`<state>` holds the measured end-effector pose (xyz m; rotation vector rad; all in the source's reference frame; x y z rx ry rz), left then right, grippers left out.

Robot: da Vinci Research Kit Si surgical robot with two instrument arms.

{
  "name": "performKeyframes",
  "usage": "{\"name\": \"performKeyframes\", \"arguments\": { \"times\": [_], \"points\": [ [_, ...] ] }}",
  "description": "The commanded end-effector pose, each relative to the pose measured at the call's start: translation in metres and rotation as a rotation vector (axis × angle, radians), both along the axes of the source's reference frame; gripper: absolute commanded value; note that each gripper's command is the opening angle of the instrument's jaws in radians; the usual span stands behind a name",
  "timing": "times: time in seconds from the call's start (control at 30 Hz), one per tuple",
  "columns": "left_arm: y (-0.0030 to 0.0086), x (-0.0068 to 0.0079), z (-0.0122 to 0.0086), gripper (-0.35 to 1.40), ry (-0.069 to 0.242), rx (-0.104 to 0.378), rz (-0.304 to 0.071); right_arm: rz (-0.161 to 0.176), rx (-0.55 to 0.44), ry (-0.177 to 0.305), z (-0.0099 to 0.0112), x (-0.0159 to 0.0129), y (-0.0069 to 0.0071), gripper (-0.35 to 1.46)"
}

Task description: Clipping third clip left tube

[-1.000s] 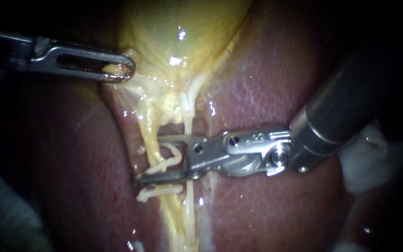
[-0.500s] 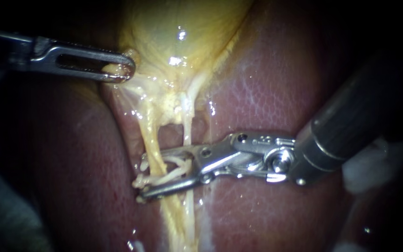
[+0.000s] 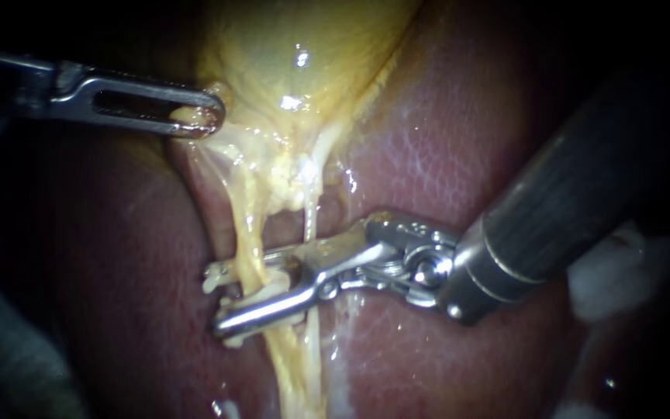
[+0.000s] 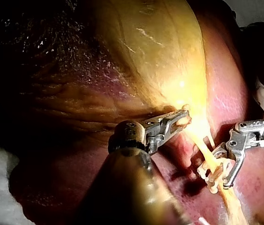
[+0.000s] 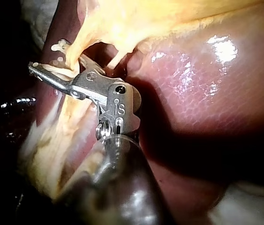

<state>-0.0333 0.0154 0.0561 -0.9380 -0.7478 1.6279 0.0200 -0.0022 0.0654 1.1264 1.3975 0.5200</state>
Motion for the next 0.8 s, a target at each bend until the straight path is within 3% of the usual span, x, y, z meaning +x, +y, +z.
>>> {"name": "performKeyframes", "arguments": {
  "times": [0.03,0.43,0.8],
  "points": [
    [0.0,0.0,0.0,-0.35,0.0,0.0,-0.001,0.007,0.008,0.005,-0.0003,0.0,0.0002,0.49],
    [0.0,0.0,0.0,-0.35,0.001,0.0,-0.001,0.06,0.06,0.082,-0.0033,-0.0008,0.0033,0.48],
    [0.0,0.0,0.0,-0.35,0.001,0.0,-0.001,0.088,0.071,0.08,-0.0044,-0.0011,0.0037,0.4]
  ]
}}
